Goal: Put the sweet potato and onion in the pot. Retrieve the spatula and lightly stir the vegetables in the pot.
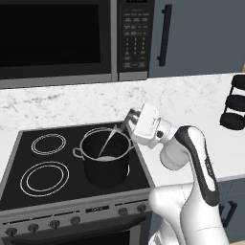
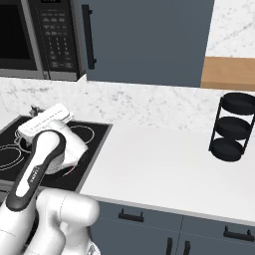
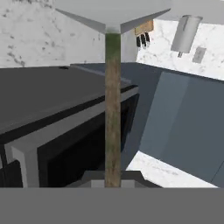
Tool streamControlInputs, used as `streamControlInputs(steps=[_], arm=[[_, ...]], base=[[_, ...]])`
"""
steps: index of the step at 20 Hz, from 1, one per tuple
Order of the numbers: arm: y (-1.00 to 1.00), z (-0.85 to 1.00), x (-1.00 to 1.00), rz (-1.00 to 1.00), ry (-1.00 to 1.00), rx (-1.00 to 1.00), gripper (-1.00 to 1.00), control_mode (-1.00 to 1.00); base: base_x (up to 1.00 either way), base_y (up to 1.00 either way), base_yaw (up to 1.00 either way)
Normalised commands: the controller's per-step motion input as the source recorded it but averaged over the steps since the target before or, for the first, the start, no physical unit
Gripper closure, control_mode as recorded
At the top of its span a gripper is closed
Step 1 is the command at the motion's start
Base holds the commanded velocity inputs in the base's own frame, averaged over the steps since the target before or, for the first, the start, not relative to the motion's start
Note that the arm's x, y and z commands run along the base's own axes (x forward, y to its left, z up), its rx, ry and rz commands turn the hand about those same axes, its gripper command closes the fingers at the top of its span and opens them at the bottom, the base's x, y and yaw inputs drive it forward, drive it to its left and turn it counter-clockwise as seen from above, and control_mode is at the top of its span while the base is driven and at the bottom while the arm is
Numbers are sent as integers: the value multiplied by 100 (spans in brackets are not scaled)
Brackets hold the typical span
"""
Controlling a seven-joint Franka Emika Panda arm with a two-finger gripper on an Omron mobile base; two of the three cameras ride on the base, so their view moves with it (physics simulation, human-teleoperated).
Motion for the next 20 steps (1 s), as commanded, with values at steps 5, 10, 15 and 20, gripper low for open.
streamControlInputs(steps=[5,10,15,20], arm=[[40,-15,70,-17,22,0,100,-100],[21,-11,80,-18,21,0,100,-100],[1,-12,86,-19,13,0,100,-100],[0,-12,18,-18,14,0,100,-100]], base=[[0,0,0],[0,0,0],[0,0,0],[0,0,0]])
